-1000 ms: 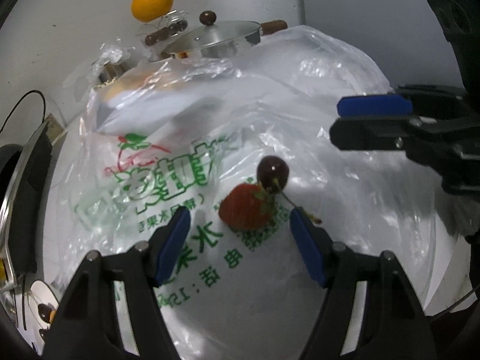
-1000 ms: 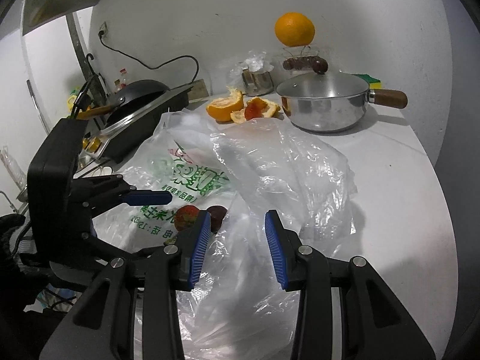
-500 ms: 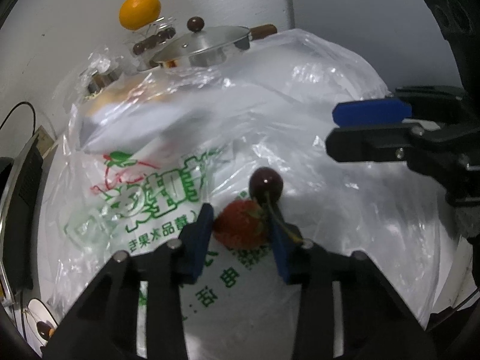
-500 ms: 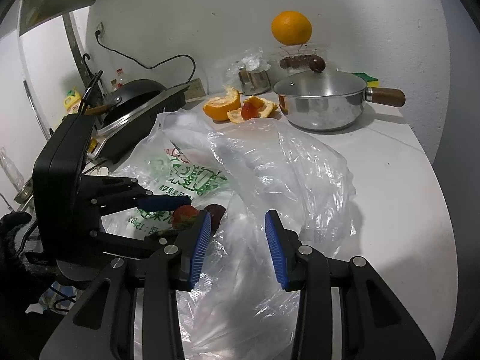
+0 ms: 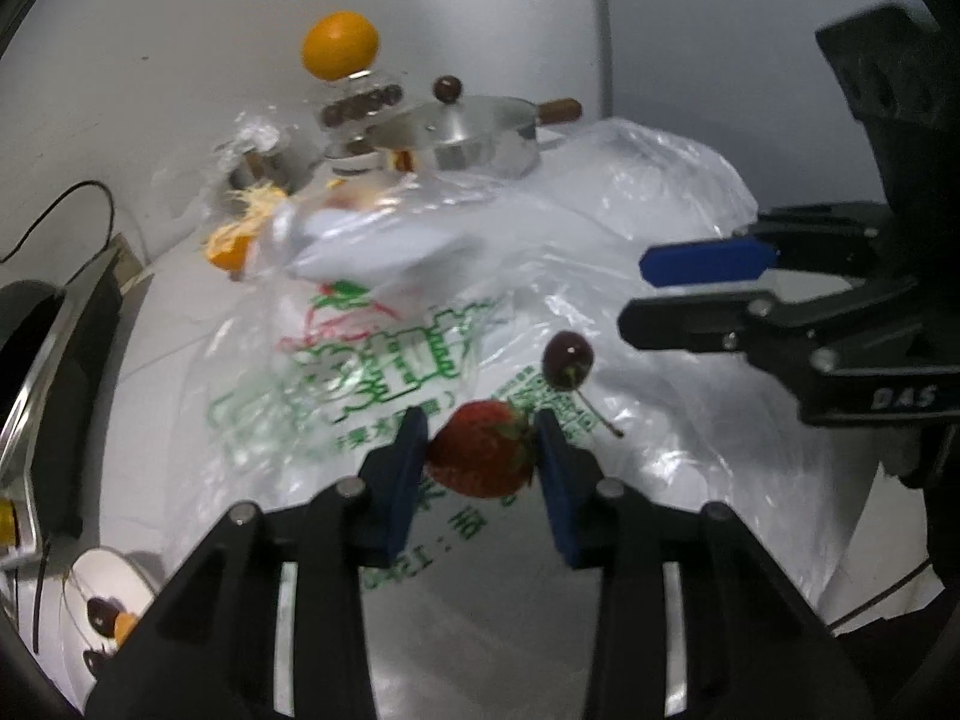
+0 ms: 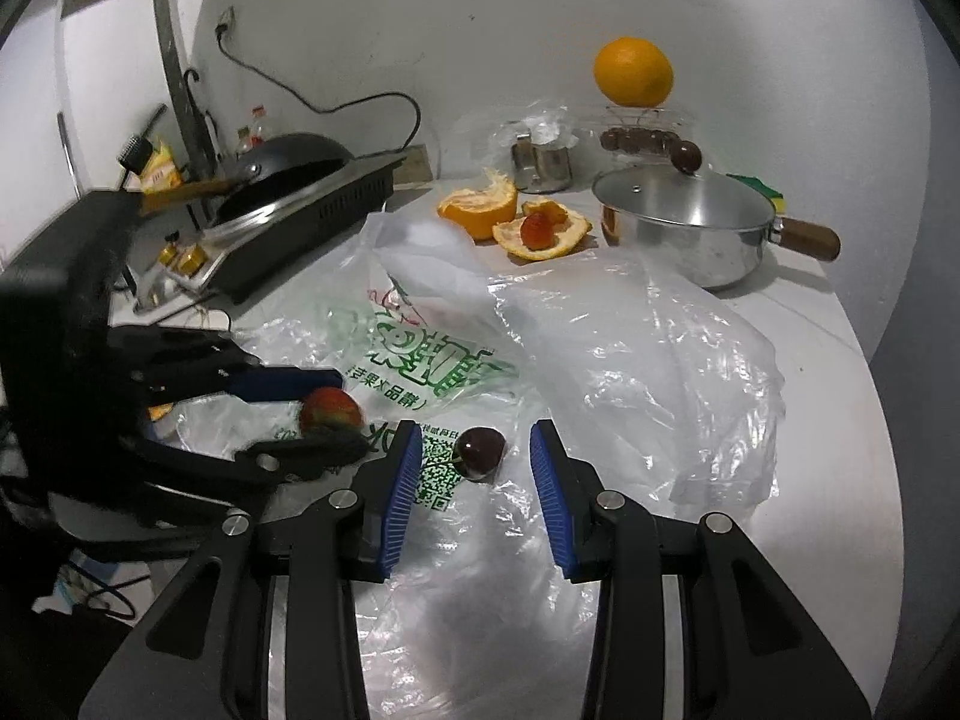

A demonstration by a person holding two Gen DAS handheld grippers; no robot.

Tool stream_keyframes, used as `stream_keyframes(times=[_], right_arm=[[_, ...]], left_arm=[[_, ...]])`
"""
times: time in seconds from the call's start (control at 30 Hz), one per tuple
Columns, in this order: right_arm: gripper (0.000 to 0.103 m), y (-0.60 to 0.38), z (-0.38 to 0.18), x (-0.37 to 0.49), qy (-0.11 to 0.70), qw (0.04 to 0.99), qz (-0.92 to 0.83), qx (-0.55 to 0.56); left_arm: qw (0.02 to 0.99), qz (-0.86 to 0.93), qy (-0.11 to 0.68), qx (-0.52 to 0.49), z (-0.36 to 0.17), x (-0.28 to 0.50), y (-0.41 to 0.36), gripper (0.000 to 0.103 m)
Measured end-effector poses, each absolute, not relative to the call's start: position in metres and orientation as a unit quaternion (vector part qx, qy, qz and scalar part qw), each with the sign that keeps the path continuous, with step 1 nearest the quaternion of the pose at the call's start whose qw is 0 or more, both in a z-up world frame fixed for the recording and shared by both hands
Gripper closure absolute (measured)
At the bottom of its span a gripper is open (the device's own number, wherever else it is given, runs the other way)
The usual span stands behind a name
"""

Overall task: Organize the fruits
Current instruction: 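Lift the strawberry and cherry off the bag with both tools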

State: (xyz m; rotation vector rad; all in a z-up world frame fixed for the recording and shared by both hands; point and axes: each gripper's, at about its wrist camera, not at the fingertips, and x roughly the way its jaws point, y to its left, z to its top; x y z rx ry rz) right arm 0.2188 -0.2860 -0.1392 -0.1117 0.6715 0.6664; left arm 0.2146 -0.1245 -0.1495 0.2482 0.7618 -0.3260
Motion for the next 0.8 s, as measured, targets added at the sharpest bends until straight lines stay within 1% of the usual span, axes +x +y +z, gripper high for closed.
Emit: stream_keyframes(times=[0.37,0.43,0.57,0.8], right_arm=[[0.064,-0.257,-0.134,0.228,0.334,0.879,0.328,-0.089],[0.064,-0.251,-0.139,0.236,0.345,0.876,0.322,-0.096],[0.068,-0.246,-0.149,0.246,0.367,0.873,0.305,-0.095],[0.068,-0.244,-0.164,0.254,0.395,0.871,0.277,-0.093]], left_arm=[[0.923,-0.146,0.350,0.059,-0.141,0.201,-0.092,0.066],[0.925,-0.144,0.347,0.052,-0.140,0.199,-0.089,0.066],[0.928,-0.141,0.342,0.045,-0.138,0.196,-0.080,0.066],[0.930,-0.138,0.339,0.036,-0.137,0.194,-0.069,0.066]])
